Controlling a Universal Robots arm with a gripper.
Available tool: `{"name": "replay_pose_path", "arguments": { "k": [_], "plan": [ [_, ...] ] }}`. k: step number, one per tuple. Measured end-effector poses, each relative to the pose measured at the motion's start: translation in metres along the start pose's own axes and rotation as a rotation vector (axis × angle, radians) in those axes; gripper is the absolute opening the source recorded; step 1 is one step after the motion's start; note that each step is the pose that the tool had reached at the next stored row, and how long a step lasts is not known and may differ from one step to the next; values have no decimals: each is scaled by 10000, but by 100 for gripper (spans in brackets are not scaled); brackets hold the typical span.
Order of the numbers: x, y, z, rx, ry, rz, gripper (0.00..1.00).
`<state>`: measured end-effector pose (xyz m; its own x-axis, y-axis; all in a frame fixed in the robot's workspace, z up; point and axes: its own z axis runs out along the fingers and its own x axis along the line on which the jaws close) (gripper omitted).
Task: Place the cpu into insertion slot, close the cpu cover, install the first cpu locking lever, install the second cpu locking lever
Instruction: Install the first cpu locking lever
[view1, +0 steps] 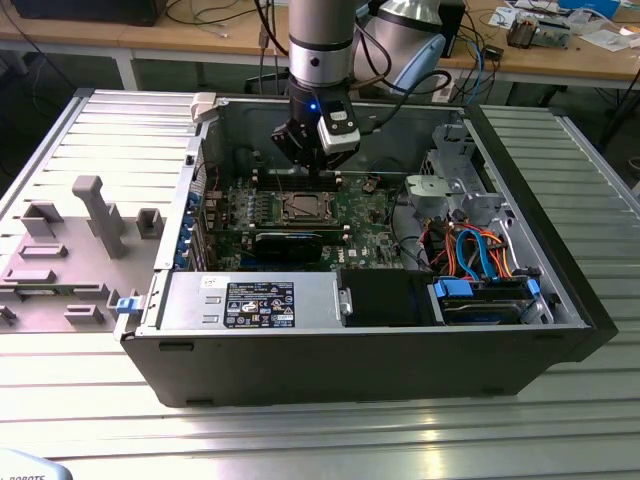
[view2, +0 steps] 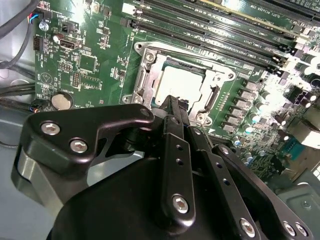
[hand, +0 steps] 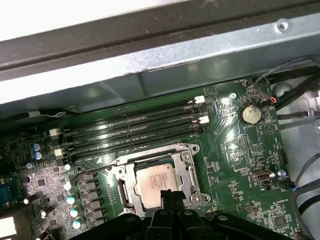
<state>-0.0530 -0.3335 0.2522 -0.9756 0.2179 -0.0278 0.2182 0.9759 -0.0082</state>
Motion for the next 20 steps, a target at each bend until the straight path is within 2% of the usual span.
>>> {"name": "replay_pose_path", "arguments": {
  "k": [5, 17, 20],
  "plan": [
    [0, 0, 0, -1, 0, -33, 11],
    [0, -1, -3, -56, -17, -2068, 11],
    [-2, -1, -97, -58, -18, -2119, 11]
  ]
}}
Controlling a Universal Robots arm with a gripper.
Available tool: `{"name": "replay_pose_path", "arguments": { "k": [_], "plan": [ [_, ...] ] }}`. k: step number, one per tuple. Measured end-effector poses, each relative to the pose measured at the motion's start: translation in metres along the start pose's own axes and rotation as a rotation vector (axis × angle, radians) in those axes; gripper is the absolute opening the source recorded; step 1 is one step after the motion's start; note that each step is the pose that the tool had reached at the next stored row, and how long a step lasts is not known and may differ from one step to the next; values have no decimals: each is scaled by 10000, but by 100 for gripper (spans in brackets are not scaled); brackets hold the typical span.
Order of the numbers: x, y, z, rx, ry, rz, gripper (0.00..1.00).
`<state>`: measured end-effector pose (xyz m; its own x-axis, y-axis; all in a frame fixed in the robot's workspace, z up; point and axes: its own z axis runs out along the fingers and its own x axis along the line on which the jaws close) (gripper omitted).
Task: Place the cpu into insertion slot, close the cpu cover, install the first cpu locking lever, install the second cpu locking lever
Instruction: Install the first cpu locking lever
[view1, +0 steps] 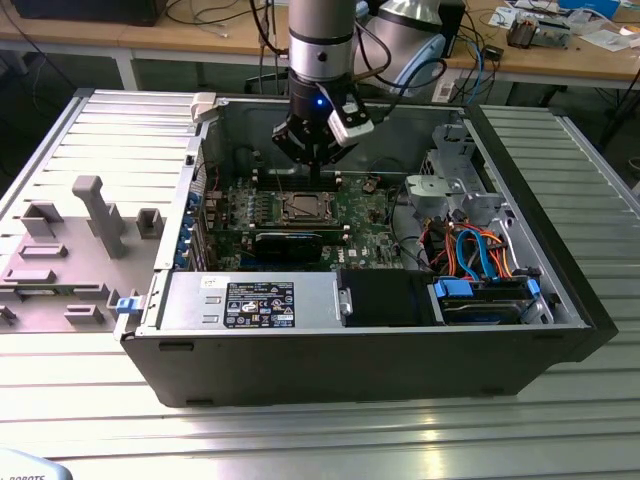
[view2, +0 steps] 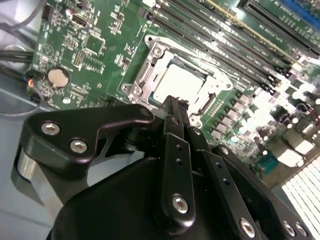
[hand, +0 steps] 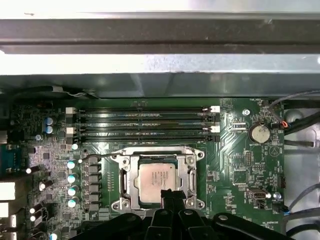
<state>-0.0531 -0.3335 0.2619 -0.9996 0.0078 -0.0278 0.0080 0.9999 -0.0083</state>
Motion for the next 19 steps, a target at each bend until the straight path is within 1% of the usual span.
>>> {"name": "replay_pose_path", "arguments": {
  "k": [1, 4, 5, 8, 11, 13, 19],
  "plan": [
    [0, 0, -1, -3, -1, -11, 11],
    [46, 0, -3, -4, -1, -60, 11],
    [68, 0, -3, -5, -1, -65, 11],
    [164, -1, -6, -5, -1, -70, 11],
    [222, -1, -7, -6, -1, -71, 11],
    [234, -2, -8, -4, 0, -72, 11],
    [313, -2, -10, -4, 0, -73, 11]
  ]
}}
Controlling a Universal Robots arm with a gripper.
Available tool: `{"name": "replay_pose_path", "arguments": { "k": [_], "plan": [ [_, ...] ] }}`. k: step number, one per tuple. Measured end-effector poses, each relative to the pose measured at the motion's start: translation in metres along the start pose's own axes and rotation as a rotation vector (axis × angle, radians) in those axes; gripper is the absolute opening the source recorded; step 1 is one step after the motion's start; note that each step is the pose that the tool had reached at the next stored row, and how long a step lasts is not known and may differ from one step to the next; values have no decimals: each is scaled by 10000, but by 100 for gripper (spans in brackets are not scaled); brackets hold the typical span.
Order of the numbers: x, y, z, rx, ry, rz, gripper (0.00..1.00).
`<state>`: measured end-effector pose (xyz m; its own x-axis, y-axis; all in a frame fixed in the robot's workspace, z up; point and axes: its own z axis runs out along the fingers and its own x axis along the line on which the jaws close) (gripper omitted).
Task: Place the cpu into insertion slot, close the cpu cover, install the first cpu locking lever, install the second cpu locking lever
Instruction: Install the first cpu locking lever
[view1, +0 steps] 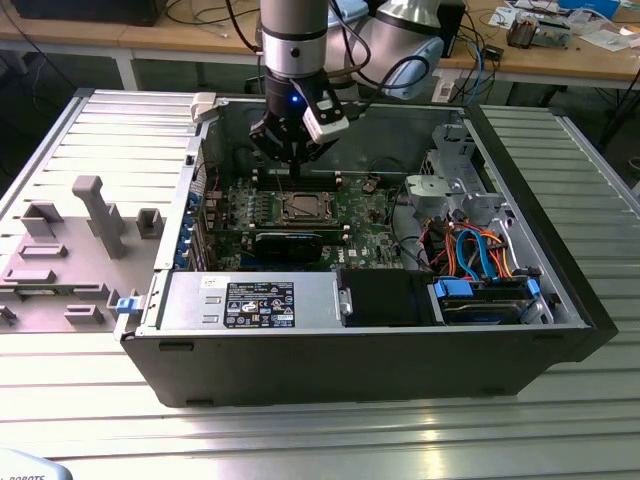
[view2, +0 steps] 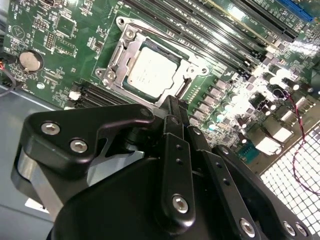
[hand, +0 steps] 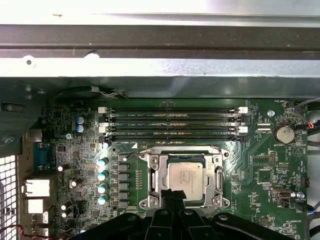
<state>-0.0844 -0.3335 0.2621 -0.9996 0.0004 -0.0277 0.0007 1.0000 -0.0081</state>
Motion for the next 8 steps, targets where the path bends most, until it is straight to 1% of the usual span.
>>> {"name": "replay_pose_path", "arguments": {
  "k": [6, 8],
  "plan": [
    [51, 0, -1, -1, -1, 0, 11],
    [56, 0, -1, -1, -1, -2, 11]
  ]
}}
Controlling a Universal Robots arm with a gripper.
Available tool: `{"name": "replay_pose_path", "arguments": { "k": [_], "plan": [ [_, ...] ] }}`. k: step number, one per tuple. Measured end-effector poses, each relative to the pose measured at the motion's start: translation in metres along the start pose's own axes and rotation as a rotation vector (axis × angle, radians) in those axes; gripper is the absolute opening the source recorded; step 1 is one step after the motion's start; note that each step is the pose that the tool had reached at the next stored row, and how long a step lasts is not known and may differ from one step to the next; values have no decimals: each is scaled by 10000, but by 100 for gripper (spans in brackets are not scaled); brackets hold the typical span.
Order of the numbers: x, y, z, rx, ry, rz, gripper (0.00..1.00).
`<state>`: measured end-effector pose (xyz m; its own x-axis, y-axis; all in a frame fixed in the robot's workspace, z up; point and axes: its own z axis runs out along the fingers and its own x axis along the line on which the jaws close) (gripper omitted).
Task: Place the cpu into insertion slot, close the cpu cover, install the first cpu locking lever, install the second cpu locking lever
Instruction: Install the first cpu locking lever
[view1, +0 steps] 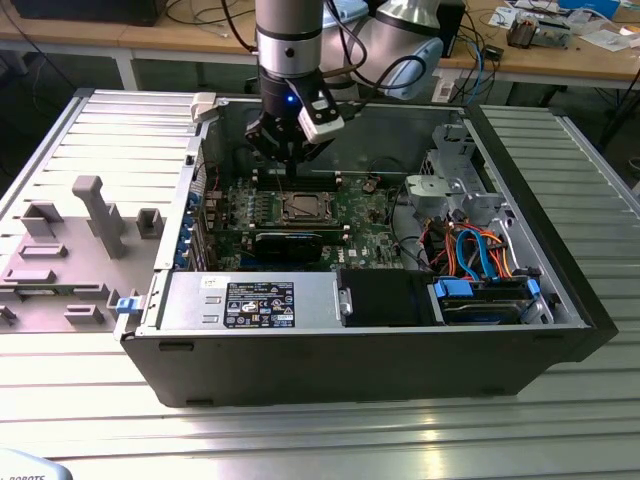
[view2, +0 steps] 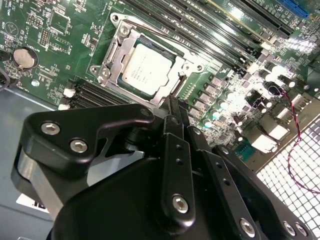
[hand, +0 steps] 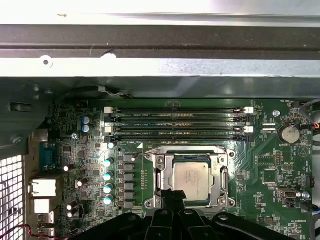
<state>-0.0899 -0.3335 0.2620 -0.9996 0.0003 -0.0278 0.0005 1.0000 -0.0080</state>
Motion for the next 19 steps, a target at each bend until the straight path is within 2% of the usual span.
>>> {"name": "replay_pose_path", "arguments": {
  "k": [15, 17, 19],
  "plan": [
    [11, 0, 0, 1, 0, 1, 11],
    [51, -1, -2, 1, 0, 2, 11],
    [140, 1, 0, 1, 1, 1, 11]
  ]
}}
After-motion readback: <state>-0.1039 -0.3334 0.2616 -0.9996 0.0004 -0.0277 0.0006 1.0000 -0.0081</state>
